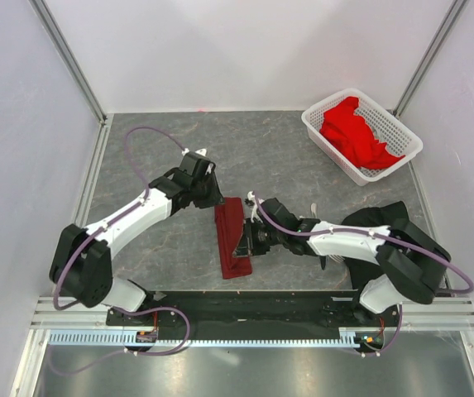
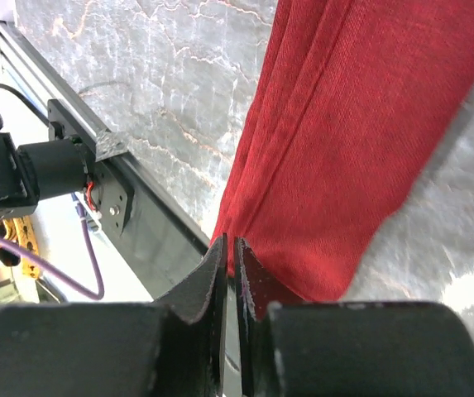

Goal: Fold the napkin into a case and place the utensils inside
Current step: Pick up the top corner of the square-folded napkin from the folded napkin.

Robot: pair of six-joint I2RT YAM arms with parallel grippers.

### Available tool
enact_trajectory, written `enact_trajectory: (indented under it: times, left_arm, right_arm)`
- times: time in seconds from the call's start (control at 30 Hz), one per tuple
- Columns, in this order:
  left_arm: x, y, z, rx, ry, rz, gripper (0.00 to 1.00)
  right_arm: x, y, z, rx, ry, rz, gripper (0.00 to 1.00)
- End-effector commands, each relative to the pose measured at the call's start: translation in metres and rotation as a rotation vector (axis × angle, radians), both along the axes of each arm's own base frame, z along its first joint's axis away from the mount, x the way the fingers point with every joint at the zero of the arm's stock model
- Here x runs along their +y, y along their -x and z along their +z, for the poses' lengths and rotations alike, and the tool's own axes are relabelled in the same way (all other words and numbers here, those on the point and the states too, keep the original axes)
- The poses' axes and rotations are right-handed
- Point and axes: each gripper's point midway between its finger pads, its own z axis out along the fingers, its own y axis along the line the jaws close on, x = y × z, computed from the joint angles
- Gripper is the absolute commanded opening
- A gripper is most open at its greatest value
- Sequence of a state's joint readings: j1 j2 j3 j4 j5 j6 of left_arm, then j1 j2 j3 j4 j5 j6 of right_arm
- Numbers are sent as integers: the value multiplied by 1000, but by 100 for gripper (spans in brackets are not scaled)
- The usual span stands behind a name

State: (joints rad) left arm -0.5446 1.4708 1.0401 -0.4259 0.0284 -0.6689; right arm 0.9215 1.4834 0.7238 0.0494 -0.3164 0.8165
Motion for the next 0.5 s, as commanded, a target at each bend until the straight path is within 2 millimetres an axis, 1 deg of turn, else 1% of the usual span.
enact_trajectory:
  times: [0.0, 0.03, 0.07, 0.13, 0.17, 0.23, 0.3, 0.33, 0.37, 0.4, 0.43, 0.47]
  left_arm:
    - [15, 15, 12, -31, 21, 44, 26]
    - [21, 16, 12, -40, 9, 66, 26]
    - [26, 23, 11, -39, 5, 76, 26]
    - [31, 28, 12, -45, 4, 84, 26]
    - [34, 32, 15, -56, 6, 84, 26]
    - [42, 37, 15, -53, -15, 98, 27]
    - [46, 41, 22, -67, -11, 102, 28]
    - [48, 44, 22, -70, -9, 105, 28]
    - [48, 45, 24, -74, -1, 105, 28]
    - [48, 47, 27, -81, 10, 104, 28]
    - [49, 49, 26, -78, 10, 104, 28]
    - [48, 50, 26, -78, 18, 109, 28]
  right_arm:
    - [25, -1, -6, 26, -44, 41, 12]
    - [30, 1, -8, 25, -64, 48, 11]
    - [26, 7, -23, 70, -44, 45, 11]
    - [24, 12, -32, 85, -55, 45, 10]
    - [14, 18, -45, 103, -27, 40, 10]
    - [2, 24, -58, 111, 19, 38, 9]
    - [-12, 27, -64, 76, 63, 50, 9]
    - [-18, 31, -66, 77, 83, 61, 9]
    - [-19, 30, -60, 54, 80, 75, 9]
    - [-20, 28, -57, 17, 91, 93, 9]
    - [-25, 30, -57, 16, 121, 104, 11]
    - [-18, 22, -38, -29, 95, 110, 13]
